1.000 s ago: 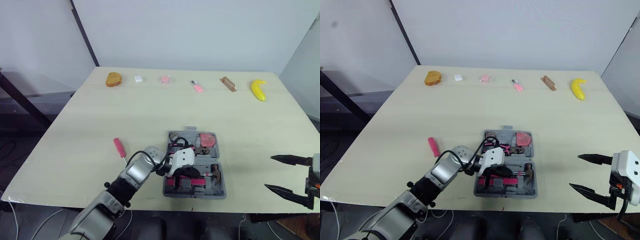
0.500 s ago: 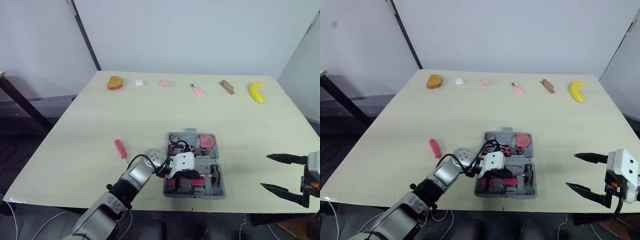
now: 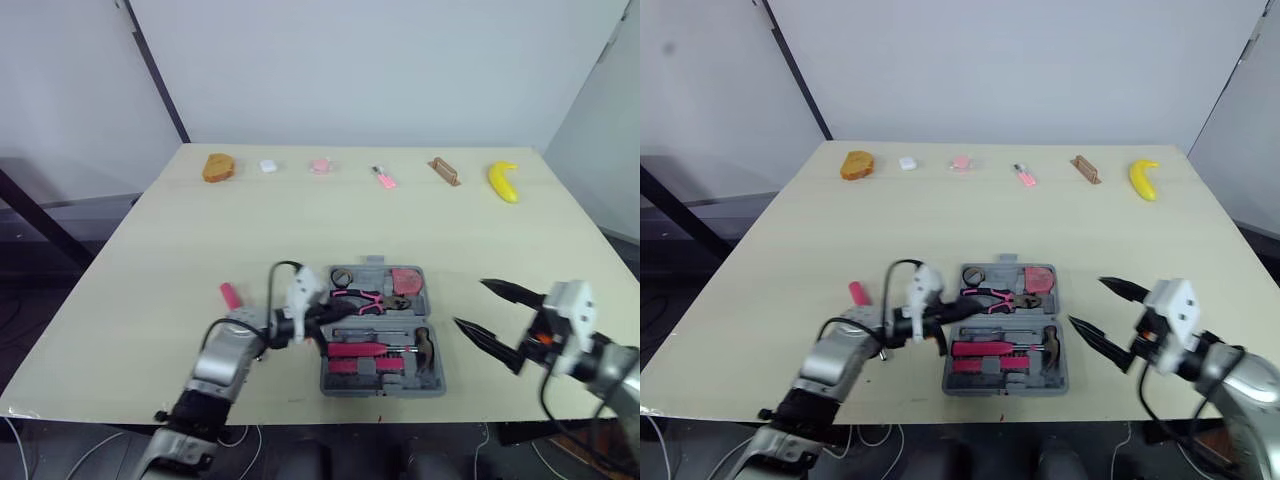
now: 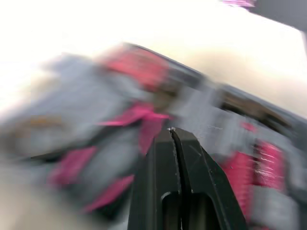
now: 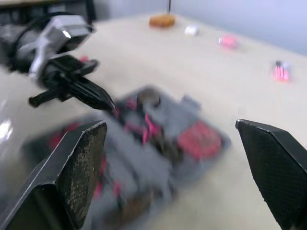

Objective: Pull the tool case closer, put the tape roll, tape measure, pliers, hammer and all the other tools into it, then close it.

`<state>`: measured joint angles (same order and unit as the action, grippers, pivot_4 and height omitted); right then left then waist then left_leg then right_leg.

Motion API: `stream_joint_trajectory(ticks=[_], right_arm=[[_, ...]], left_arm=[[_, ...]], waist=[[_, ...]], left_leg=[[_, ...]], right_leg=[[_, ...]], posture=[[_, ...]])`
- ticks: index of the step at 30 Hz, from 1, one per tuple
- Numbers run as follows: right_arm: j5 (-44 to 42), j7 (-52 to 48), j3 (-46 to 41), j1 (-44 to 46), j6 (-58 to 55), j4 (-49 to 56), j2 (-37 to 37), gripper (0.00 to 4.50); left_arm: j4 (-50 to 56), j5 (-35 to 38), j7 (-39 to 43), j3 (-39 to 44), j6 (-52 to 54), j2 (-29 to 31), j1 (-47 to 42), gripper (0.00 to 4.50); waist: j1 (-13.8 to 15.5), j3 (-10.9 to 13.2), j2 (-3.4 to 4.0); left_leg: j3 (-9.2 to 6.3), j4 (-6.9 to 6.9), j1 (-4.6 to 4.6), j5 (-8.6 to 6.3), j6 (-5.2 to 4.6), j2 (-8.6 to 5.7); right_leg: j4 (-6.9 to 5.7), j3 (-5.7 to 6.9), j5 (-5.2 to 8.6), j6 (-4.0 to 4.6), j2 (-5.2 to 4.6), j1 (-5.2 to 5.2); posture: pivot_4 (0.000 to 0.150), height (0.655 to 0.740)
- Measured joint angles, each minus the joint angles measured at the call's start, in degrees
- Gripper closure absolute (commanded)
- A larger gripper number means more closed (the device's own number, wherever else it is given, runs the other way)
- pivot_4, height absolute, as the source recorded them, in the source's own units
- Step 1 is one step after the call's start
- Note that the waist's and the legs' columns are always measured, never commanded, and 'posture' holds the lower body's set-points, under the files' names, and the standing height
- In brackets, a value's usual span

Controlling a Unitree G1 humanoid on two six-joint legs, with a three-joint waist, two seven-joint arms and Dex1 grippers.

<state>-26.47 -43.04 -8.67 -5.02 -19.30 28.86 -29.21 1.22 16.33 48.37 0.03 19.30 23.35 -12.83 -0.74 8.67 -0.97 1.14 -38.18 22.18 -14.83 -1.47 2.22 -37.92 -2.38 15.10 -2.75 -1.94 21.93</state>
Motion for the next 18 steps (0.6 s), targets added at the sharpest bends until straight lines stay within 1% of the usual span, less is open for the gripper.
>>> stream_joint_trajectory(ticks=[3, 5, 7, 8, 9, 10, 11, 12, 13, 14, 15, 16, 17, 18], right_arm=[[1.95, 1.95, 2.54, 3.52, 2.54, -4.14, 3.64, 0.0], [3.06, 1.94, 4.32, 5.93, 3.85, -7.91, 4.03, 0.0], [2.79, 1.28, 4.29, 7.11, 3.96, -11.18, 4.27, 0.0], [2.38, 0.57, 4.24, 7.48, 4.16, -12.92, 4.19, 0.0], [2.27, -0.35, 4.11, 7.41, 4.68, -14.27, 3.72, 0.0], [1.88, -1.68, 3.51, 6.53, 5.44, -15.53, 2.79, 0.0], [1.15, -3.29, 1.21, 4.16, 6.24, -17.29, 1.56, 0.0], [0.84, -3.67, 0.37, 3.46, 6.36, -17.92, 1.23, 0.0], [0.09, -5.51, -1.3, 0.89, 7.25, -18.48, -0.28, 0.0], [-0.2, -6.56, -2.19, -0.74, 7.8, -18.5, -1.44, 0.0], [-1.27, -9.26, -5.37, -5.53, 8.94, -18.46, -3.24, 0.0], [-1.65, -10.15, -6.54, -7.43, 9.31, -18.49, -3.81, 0.0], [-2.32, -11.88, -8.87, -11.03, 10.2, -18.5, -4.79, 0.0], [-2.52, -12.52, -9.71, -12.24, 10.56, -18.58, -5.12, 0.0]], left_arm=[[2.25, 2.22, -2.68, 5.29, 0.09, 0.36, 4.22, 4.44], [3.44, 3.8, -4.51, 8.83, 0.43, 0.78, 7.36, 4.44], [4.16, 5.71, -5.74, 12.27, 1.07, 0.99, 9.7, 4.44], [4.85, 6.76, -6.01, 14.02, 1.31, 1.31, 11.41, 3.94], [5.41, 7.76, -5.84, 15.19, 1.41, 1.76, 13.28, 3.76], [6.09, 8.8, -5.53, 16.44, 1.45, 2.22, 15.84, 3.18], [6.51, 9.95, -5.13, 18.75, 1.46, 2.39, 19.74, 2.74], [6.39, 10.16, -5.08, 19.38, 1.49, 2.39, 20.85, 2.38], [6.3, 10.63, -4.95, 20.48, 1.23, 2.4, 23.23, 1.86], [6.31, 10.81, -4.83, 21.22, 1.0, 2.43, 24.61, 1.52], [6.16, 10.92, -4.66, 23.09, 0.16, 2.66, 27.93, 1.12], [6.07, 10.93, -4.54, 23.82, -0.11, 2.82, 29.33, 0.58], [5.85, 10.93, -4.21, 25.05, -0.86, 3.18, 31.59, 0.22], [5.73, 10.93, -4.04, 25.48, -1.14, 3.3, 32.38, 0.08]], waist=[[0.23, 0.0, 0.0], [0.33, 0.01, -0.02], [0.45, 0.02, -0.04], [0.45, 0.02, -0.04], [0.35, 0.02, -0.04], [0.29, 0.02, -0.03], [0.35, 0.02, -0.03], [0.38, 0.02, -0.04], [0.52, 0.02, -0.03], [0.6, 0.02, -0.03], [0.63, 0.02, -0.05], [0.56, 0.02, -0.04], [0.47, 0.02, -0.04], [0.41, 0.02, -0.04]], left_leg=[[-0.02, -0.08, 0.35, 0.0, 0.0, -0.04], [-0.02, -0.11, 0.63, 0.01, 0.01, -0.06], [-0.01, -0.12, 0.66, 0.01, 0.01, -0.06], [0.0, -0.12, 0.66, 0.01, 0.0, -0.06], [0.01, -0.1, 0.66, 0.01, 0.0, -0.06], [0.03, -0.06, 0.66, 0.0, 0.0, -0.06], [0.03, -0.05, 0.67, 0.0, 0.0, -0.06], [0.02, -0.03, 0.67, 0.0, 0.0, -0.06], [0.0, -0.03, 0.71, 0.0, 0.0, -0.07], [0.01, -0.01, 0.69, 0.0, 0.0, -0.07], [0.01, -0.01, 0.69, 0.0, 0.0, -0.05], [0.02, 0.0, 0.67, 0.0, 0.0, -0.04], [0.05, 0.01, 0.65, 0.0, 0.0, -0.02], [0.06, 0.01, 0.63, 0.0, 0.0, -0.01]], right_leg=[[-0.03, 0.03, -0.02, -0.02, -0.05, 0.31], [-0.04, 0.04, -0.03, -0.03, -0.08, 0.55], [-0.04, 0.03, -0.04, -0.04, -0.09, 0.58], [-0.04, 0.04, -0.04, -0.04, -0.08, 0.59], [-0.04, 0.02, -0.04, -0.03, -0.09, 0.6], [-0.03, 0.02, -0.04, -0.03, -0.11, 0.6], [-0.03, 0.05, -0.03, -0.02, -0.14, 0.61], [-0.02, 0.05, -0.03, -0.02, -0.14, 0.62], [-0.02, 0.07, -0.03, -0.02, -0.14, 0.64], [-0.01, 0.07, -0.02, -0.01, -0.14, 0.64], [0.0, 0.07, -0.01, 0.0, -0.12, 0.64], [0.0, 0.05, 0.0, 0.02, -0.12, 0.64], [0.0, 0.04, 0.09, 0.17, -0.11, 0.65], [0.0, 0.03, 0.11, 0.2, -0.11, 0.65]], posture=[[0.15, 0.74], [0.15, 0.74], [0.15, 0.74], [0.15, 0.74], [0.15, 0.74], [0.15, 0.74], [0.15, 0.74], [0.15, 0.74], [0.15, 0.74], [0.15, 0.74], [0.15, 0.74], [0.15, 0.74], [0.15, 0.74], [0.15, 0.74]])
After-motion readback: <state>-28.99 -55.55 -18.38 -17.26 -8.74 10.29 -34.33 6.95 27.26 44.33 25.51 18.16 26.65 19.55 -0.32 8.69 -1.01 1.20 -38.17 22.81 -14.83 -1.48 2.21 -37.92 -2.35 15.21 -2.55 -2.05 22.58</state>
